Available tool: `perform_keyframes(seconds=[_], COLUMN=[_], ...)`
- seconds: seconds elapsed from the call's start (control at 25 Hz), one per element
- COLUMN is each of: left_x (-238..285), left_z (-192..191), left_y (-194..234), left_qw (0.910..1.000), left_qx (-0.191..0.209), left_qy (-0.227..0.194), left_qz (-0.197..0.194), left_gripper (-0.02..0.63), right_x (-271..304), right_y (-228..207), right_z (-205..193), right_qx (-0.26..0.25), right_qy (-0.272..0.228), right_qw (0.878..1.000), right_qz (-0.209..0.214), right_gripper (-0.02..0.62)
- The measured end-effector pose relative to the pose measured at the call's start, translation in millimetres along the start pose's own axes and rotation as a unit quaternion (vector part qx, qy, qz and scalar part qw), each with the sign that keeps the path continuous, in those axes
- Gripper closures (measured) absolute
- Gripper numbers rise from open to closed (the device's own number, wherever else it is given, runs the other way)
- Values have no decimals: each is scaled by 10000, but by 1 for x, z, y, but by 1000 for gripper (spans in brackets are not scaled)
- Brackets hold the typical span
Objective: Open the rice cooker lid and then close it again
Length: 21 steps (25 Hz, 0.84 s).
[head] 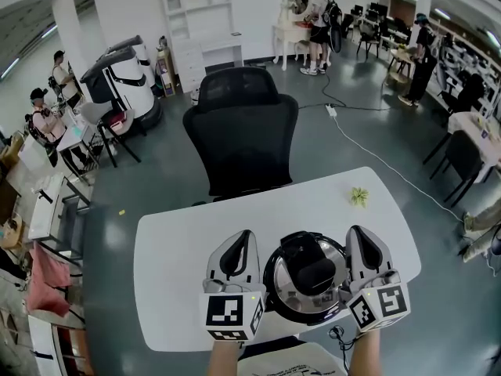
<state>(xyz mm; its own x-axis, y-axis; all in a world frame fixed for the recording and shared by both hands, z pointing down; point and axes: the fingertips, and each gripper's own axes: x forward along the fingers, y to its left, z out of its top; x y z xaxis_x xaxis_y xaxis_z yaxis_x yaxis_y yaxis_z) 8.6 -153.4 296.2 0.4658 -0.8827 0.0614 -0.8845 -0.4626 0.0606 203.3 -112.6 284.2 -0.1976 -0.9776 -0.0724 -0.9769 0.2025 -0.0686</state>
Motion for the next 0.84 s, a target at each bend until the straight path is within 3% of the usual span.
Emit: perform_keyframes(seconds=[0.84], left_x=[-1], left_z=[2], left_y=[1], left_qw=[10000], left_qx=[-46], left_qy=[33], left_qz=[-36], left_gripper=[592], right_x=[1], right_y=[4], right_z=[2], right_qx=[-117], right_qy=[73], right_qw=[9999], right_qz=[-104], right_gripper=[581])
